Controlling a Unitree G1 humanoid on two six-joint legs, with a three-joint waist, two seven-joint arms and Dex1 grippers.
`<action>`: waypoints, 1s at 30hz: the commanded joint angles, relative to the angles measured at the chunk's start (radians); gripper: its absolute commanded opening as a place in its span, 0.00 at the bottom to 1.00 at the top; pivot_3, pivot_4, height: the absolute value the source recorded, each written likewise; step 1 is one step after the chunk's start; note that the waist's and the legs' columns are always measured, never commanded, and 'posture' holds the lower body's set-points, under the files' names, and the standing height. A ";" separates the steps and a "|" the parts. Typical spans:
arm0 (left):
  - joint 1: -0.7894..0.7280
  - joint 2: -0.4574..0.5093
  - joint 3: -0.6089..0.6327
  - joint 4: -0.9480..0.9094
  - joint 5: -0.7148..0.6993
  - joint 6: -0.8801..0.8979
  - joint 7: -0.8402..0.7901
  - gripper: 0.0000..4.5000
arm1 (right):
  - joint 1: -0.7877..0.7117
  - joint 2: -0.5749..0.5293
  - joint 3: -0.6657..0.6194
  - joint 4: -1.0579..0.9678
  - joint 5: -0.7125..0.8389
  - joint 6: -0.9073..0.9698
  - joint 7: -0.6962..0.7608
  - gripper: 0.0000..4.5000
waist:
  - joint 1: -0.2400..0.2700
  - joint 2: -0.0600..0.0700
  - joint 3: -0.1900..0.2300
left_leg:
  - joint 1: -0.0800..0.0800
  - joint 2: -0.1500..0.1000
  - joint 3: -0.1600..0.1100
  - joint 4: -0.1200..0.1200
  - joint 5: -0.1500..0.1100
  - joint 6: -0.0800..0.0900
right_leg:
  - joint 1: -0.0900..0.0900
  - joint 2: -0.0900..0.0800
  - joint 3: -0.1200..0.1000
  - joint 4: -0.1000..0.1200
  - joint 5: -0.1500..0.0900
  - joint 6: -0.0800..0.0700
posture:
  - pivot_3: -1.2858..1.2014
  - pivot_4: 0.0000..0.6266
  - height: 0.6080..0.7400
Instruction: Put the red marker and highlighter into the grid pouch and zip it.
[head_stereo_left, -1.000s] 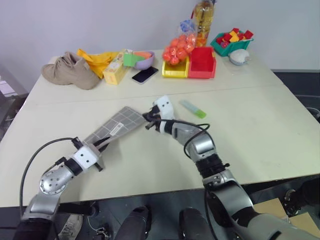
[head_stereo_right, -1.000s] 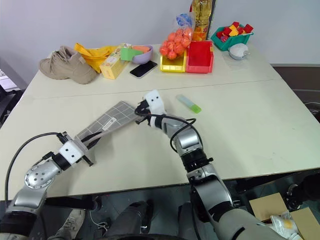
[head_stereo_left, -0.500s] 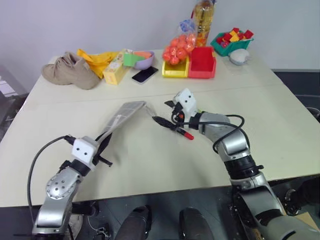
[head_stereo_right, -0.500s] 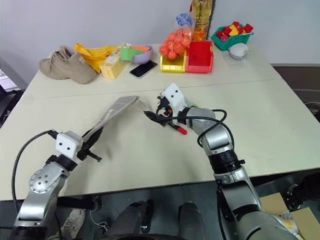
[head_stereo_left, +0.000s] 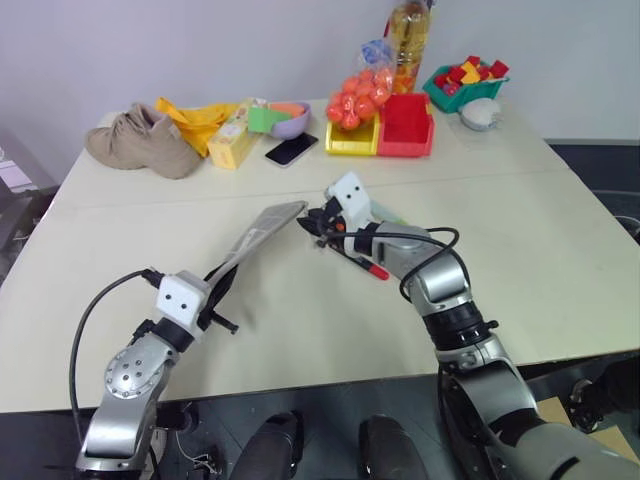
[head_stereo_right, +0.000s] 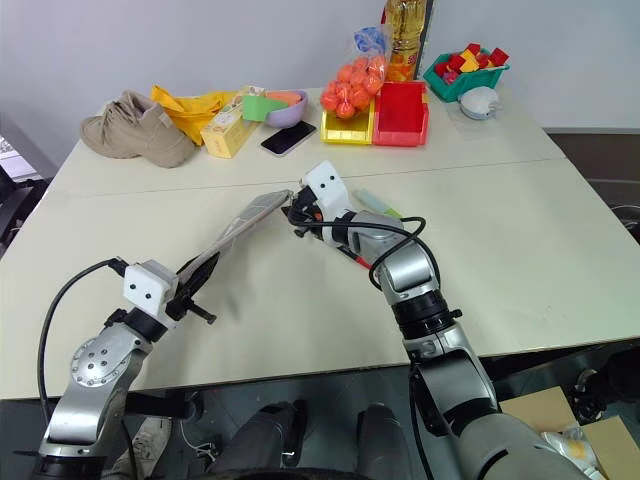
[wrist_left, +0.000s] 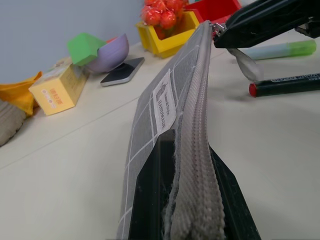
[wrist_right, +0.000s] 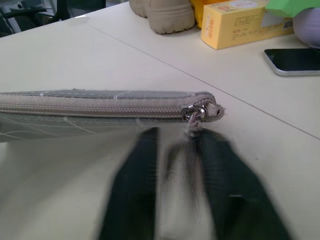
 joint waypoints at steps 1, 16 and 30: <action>-0.010 -0.006 0.000 -0.036 0.001 -0.004 0.002 0.00 | -0.026 0.012 -0.011 -0.032 0.009 -0.007 -0.002 0.01 | 0.000 0.000 0.000 | 0.000 0.000 0.000 0.000 0.000 0.000 | 0.000 0.000 0.000 0.000 0.000 0.000 | 0.52 0.24 1.00; -0.096 -0.071 -0.063 -0.022 0.040 0.080 0.059 0.00 | -0.002 -0.059 0.240 -0.299 -0.047 -0.026 0.191 0.01 | 0.001 0.000 0.000 | 0.000 0.000 0.000 0.000 0.000 0.000 | 0.000 0.000 0.000 0.000 0.000 0.000 | 0.52 0.24 1.00; -0.175 -0.127 -0.075 0.017 0.086 0.108 0.116 0.00 | -0.016 -0.053 0.289 -0.368 -0.029 0.015 0.261 0.01 | 0.002 0.000 0.000 | 0.000 0.000 -0.001 0.001 0.000 0.000 | 0.000 0.000 -0.001 0.000 0.000 0.000 | 0.52 0.24 1.00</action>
